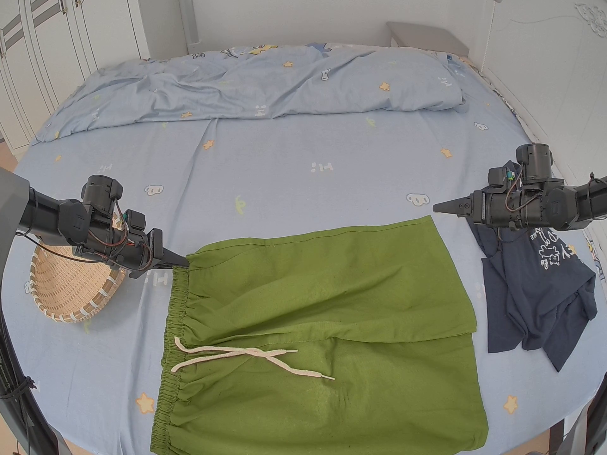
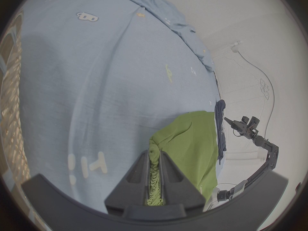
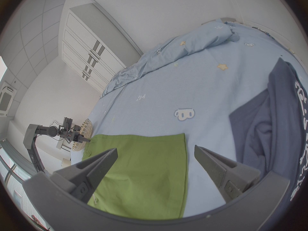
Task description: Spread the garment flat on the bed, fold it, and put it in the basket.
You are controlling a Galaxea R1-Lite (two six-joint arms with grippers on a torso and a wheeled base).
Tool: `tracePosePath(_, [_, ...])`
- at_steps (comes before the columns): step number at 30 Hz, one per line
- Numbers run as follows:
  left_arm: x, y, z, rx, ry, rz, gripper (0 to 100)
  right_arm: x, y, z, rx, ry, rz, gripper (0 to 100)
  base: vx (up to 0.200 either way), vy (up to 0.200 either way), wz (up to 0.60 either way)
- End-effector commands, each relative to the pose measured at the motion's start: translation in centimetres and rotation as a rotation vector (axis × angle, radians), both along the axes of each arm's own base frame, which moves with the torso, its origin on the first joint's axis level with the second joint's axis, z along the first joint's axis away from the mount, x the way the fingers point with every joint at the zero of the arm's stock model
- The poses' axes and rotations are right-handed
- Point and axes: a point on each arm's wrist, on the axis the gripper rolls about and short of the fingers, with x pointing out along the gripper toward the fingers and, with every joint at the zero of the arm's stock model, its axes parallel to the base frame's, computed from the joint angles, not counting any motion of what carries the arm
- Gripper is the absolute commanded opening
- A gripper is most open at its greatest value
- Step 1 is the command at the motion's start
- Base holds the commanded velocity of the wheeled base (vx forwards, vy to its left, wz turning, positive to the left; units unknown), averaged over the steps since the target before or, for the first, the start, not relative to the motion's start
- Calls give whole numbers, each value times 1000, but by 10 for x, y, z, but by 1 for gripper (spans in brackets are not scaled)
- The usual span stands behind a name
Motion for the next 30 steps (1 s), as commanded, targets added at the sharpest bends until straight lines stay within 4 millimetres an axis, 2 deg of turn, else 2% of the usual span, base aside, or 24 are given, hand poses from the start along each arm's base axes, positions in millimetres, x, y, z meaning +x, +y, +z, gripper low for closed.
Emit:
tracePosePath(1, [-3, 2, 6, 1, -17, 4, 0, 13, 8, -24, -1, 35, 18, 100, 0, 0, 0])
tracePosePath(17, [-2, 2, 6, 1, -17, 6, 0, 29, 21, -50, -11, -24, 9, 100, 0, 0, 0])
tracePosePath(30, [-2, 2, 6, 1, -17, 6, 0, 37, 23, -58, 0, -45, -9, 100, 0, 0, 0])
